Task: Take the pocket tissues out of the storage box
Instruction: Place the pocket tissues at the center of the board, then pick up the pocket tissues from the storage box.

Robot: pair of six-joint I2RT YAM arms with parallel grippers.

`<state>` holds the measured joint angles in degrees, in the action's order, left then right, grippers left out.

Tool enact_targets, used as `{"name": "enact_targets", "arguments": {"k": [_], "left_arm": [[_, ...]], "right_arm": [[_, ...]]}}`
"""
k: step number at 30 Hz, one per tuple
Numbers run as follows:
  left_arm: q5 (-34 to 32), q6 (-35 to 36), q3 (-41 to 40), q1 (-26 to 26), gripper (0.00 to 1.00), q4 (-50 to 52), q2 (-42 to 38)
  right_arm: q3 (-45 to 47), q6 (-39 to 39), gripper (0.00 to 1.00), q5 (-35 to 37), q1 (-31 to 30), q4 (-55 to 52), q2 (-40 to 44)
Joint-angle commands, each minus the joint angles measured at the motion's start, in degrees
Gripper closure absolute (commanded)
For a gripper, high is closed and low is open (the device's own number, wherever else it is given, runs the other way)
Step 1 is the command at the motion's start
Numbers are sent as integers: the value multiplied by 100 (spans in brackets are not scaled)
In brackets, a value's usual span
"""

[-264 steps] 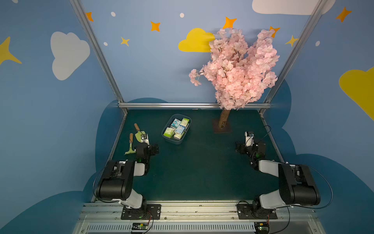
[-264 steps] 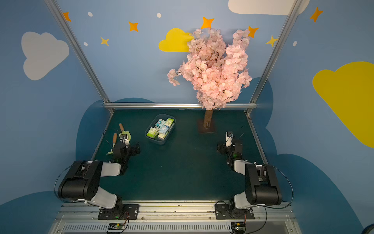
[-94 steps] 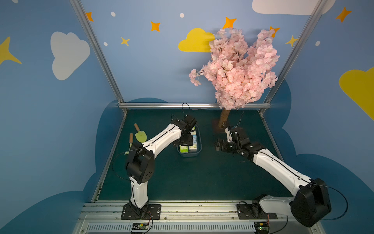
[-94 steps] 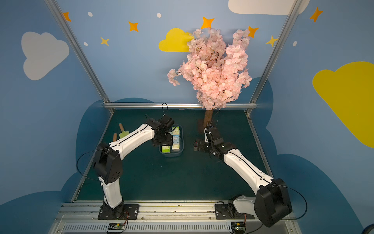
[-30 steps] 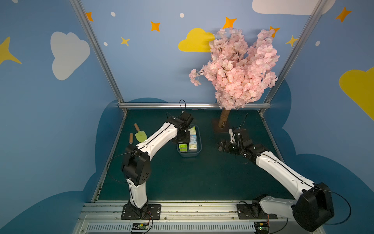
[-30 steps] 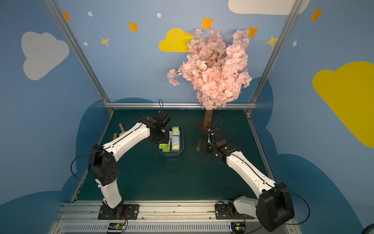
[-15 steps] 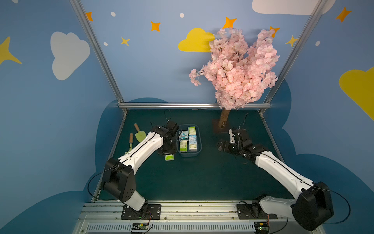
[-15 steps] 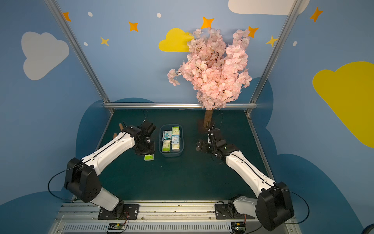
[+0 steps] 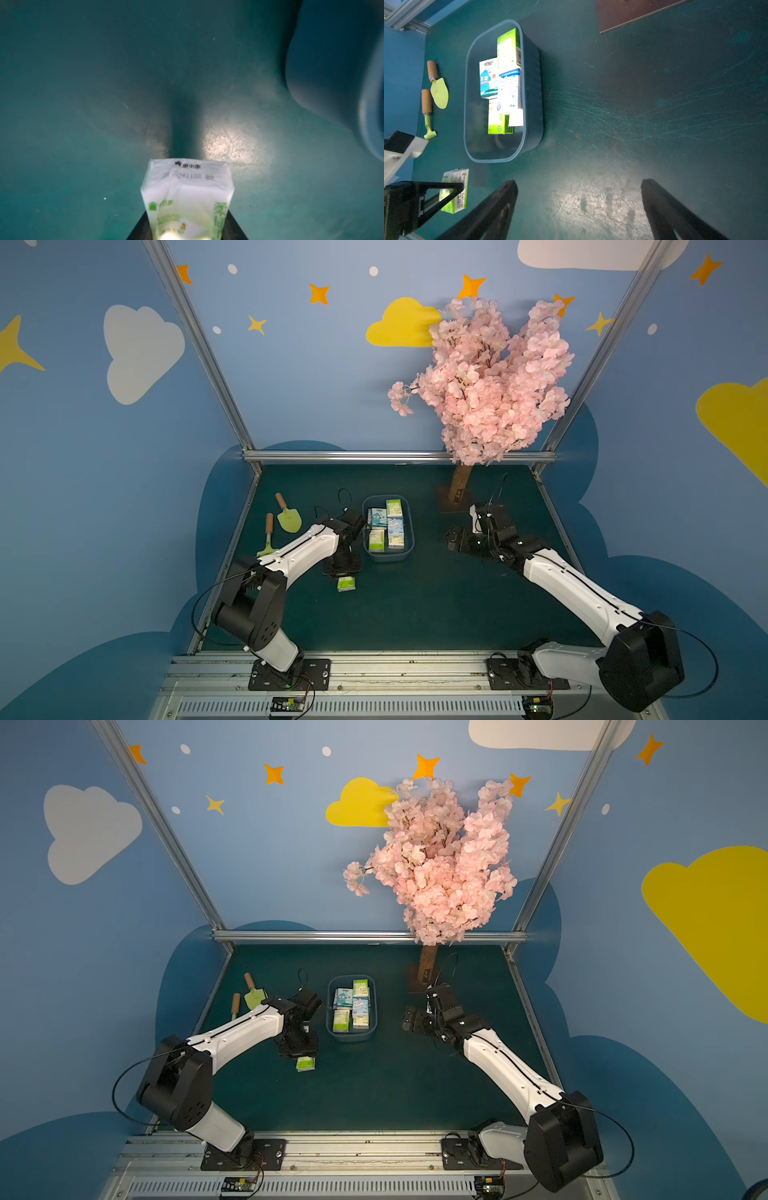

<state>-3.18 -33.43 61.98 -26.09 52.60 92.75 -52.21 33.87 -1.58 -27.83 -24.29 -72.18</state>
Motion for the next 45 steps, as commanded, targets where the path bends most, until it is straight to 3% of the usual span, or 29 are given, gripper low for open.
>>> {"name": "enact_targets", "arguments": {"k": [1, 12, 18, 32, 42, 45], "left_arm": [[54, 154, -75, 20, 56, -151, 165], [-45, 371, -65, 25, 55, -263, 581], [-59, 429, -61, 19, 49, -286, 696], [-262, 490, 253, 32, 26, 101, 312], [-194, 538, 1325, 25, 15, 602, -71], [-101, 587, 1709, 6, 4, 629, -22]], "right_arm": [[94, 49, 2, 24, 23, -136, 140], [298, 162, 2, 105, 23, -142, 336], [316, 184, 2, 106, 23, -137, 345], [281, 199, 2, 150, 19, -104, 268], [311, 199, 2, 167, 16, -93, 260], [307, 199, 2, 176, 22, -88, 252]]}}
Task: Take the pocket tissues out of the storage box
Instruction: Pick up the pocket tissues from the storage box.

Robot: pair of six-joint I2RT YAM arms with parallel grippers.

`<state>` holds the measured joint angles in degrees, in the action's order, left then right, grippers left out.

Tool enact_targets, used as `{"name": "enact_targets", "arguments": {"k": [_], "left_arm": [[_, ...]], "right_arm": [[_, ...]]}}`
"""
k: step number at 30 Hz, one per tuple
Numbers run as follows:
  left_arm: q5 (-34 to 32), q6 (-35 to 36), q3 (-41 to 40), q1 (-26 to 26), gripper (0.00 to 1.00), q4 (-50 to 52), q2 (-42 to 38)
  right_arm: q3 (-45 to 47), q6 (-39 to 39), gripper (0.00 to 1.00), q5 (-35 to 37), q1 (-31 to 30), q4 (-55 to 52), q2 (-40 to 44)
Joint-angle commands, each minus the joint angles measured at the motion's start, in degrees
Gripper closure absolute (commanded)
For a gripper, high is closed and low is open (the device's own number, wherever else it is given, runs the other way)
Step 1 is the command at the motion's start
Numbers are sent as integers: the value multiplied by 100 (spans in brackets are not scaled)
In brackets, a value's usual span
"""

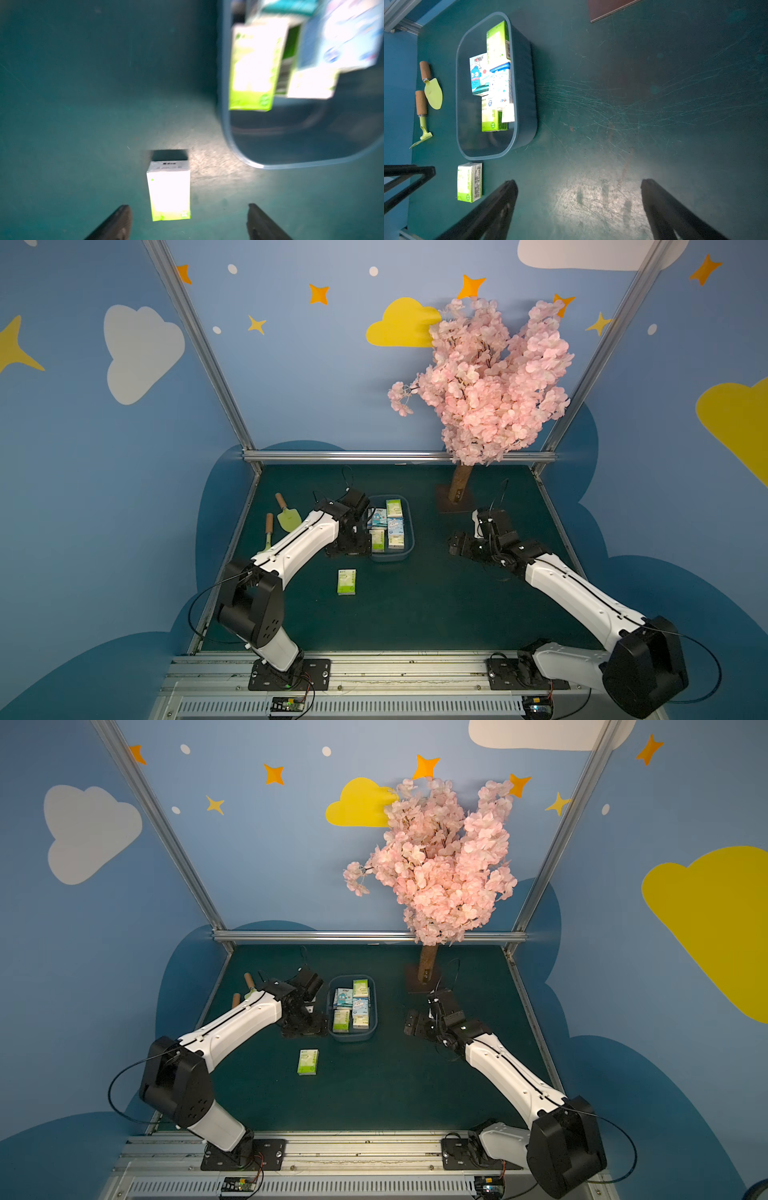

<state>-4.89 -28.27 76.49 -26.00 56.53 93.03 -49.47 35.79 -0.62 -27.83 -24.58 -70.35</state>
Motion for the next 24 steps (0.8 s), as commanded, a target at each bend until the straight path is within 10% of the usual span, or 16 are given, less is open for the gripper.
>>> {"name": "enact_targets", "arguments": {"k": [1, 24], "left_arm": [[79, 46, 385, -18, 1, 252, -10], [-171, -125, 2843, -466, 18, 369, 2424]], "right_arm": [[30, 7, 2, 79, 29, -62, 65], [-36, -20, 2, 137, 52, -56, 13]]}}
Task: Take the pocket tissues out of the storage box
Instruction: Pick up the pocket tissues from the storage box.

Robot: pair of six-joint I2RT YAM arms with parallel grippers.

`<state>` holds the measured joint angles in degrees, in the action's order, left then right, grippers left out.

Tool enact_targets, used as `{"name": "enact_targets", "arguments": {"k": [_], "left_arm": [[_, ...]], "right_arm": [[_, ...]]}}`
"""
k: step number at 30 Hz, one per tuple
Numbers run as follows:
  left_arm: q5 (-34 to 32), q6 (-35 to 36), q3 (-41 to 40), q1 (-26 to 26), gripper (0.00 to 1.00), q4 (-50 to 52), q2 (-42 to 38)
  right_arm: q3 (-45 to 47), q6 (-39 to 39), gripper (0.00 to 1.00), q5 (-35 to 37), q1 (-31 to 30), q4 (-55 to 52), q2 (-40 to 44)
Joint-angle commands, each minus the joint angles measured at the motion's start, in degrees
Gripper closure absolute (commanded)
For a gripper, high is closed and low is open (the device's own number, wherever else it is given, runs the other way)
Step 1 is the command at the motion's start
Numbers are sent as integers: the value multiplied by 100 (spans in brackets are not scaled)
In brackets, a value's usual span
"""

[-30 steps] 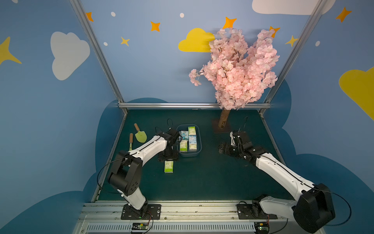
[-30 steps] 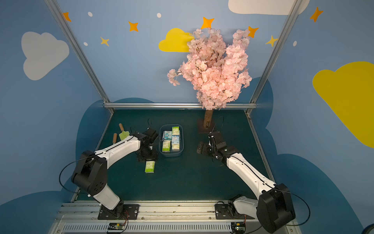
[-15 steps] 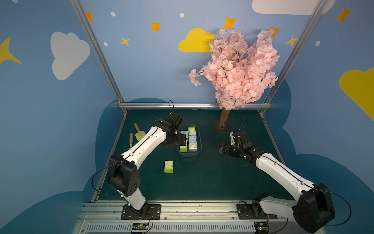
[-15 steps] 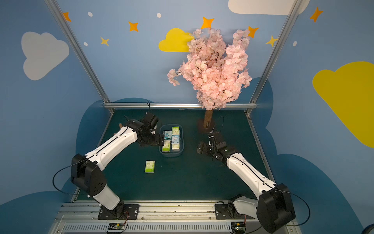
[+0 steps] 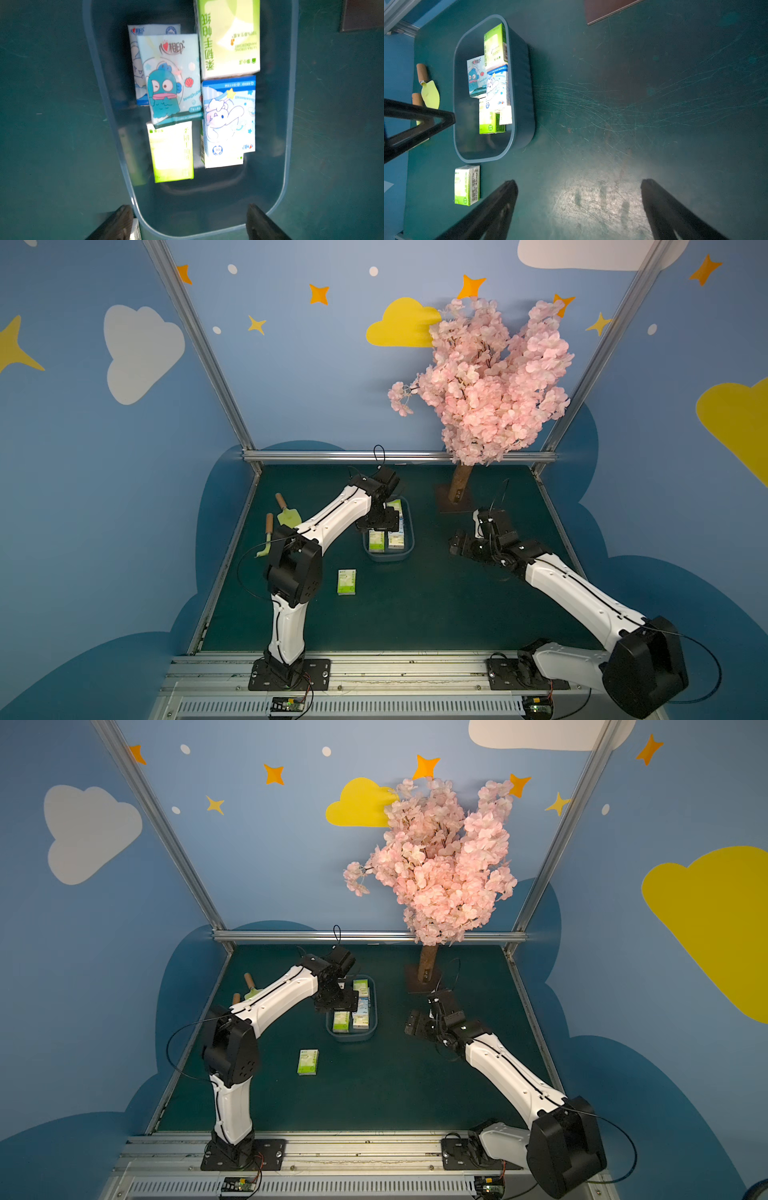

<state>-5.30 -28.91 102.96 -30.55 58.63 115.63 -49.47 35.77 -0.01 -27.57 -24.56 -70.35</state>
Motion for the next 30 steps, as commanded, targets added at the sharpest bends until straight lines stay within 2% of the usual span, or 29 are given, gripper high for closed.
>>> {"name": "enact_targets", "arguments": {"k": [1, 9, 24, 27, 30], "left_arm": [[-198, -89, 245, -13, 18, 163, 239], [-318, -305, 593, -6, 27, 192, 793], [-529, -390, 611, -4, 40, 302, 1319], [-542, -401, 605, -4, 46, 308, 1352], [-584, -397, 587, -4, 48, 341, 1353]], "right_arm": [[-36, -14, 2, 82, 24, -59, 22], [-3, 0, 2, 122, 59, -63, 21], [-9, -16, 2, 108, 171, -58, -26], [-52, -35, 2, 73, 198, -60, -62], [-83, -52, 2, 37, 222, -59, -89]]}}
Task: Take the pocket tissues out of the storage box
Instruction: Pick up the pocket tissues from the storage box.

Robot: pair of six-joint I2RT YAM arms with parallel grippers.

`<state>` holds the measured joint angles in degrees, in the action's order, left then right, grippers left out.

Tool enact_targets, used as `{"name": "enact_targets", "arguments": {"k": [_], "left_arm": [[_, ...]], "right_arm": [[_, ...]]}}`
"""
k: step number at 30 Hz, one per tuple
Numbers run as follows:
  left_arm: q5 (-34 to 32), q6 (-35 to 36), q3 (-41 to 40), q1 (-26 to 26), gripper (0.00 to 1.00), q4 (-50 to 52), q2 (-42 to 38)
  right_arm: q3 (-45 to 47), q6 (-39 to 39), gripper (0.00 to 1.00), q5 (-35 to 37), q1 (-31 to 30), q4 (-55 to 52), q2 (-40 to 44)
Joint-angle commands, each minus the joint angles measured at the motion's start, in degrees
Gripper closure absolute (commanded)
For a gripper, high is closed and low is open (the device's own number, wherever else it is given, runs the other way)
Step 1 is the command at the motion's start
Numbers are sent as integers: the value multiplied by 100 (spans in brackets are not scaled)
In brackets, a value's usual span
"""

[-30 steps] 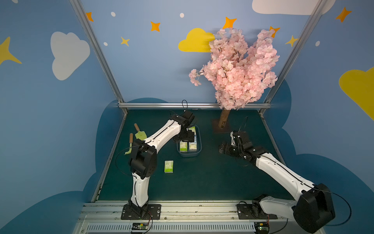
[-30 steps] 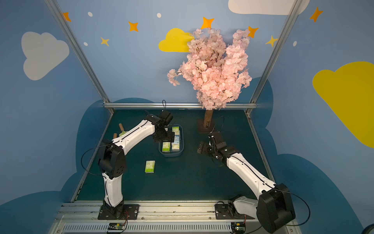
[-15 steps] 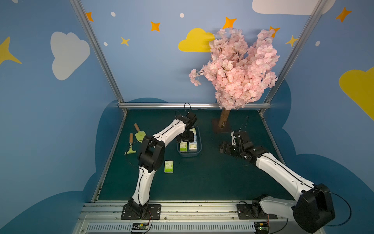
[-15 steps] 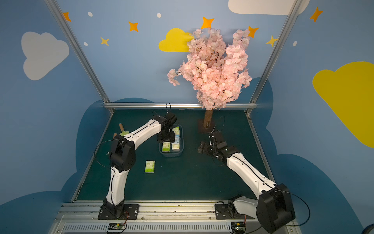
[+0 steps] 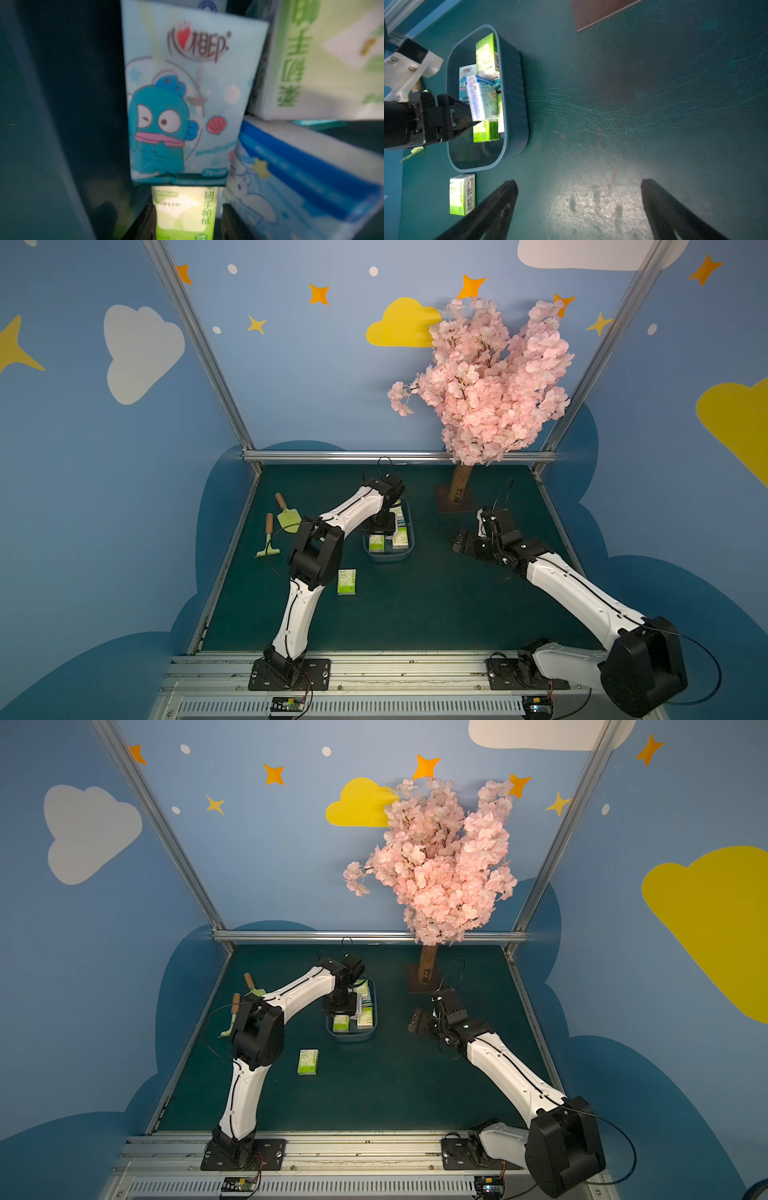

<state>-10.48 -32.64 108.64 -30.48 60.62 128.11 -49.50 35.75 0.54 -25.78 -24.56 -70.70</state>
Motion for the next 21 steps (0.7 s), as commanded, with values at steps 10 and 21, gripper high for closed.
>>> {"name": "enact_targets", "arguments": {"k": [10, 21], "left_arm": [[-139, -11, 10, -2, 42, 226, 130], [26, -25, -9, 38, 41, 257, 358]], "right_arm": [[-166, -85, 2, -68, 100, -50, -176], [-88, -77, 2, -67, 156, -30, -156]]}}
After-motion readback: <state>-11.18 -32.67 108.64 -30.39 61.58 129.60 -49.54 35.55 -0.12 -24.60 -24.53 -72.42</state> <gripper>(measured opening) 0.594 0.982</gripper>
